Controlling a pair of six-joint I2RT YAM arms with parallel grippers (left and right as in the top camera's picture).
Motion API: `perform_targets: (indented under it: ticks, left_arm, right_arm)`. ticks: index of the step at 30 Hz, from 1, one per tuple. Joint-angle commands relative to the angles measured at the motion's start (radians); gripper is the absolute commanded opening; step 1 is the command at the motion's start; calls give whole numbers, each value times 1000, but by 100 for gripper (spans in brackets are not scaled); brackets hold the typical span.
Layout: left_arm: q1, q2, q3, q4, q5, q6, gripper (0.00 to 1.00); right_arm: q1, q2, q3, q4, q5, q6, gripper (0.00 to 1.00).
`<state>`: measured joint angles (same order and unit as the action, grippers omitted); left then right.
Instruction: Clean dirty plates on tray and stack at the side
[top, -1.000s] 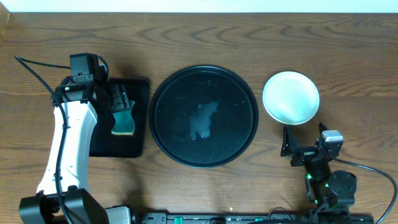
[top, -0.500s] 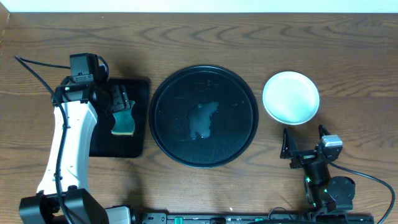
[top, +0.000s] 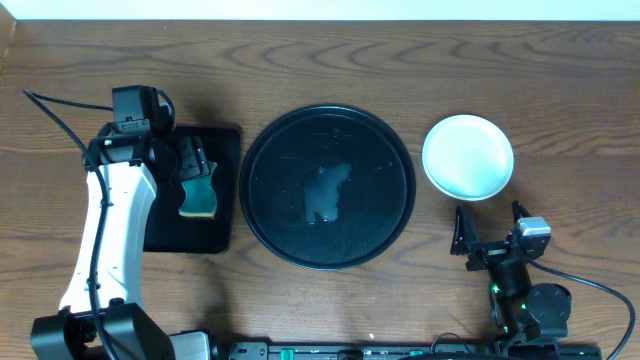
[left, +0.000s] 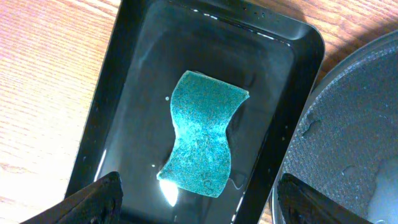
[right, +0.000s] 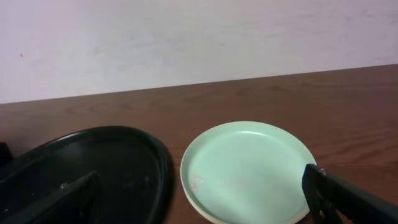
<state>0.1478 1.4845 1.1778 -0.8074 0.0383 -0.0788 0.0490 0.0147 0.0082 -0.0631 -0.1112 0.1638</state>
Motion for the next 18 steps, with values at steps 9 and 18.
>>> perform_targets:
  ticks: [9,18]
  left_arm:
    - [2,5,11,-3,-12,-8,80]
    - [-13,-103,-11,100,60,-8,80]
  right_arm:
    - [-4,-10,-3,-3,6,-15,99]
    - [-4,-10,-3,-3,6,-15,99]
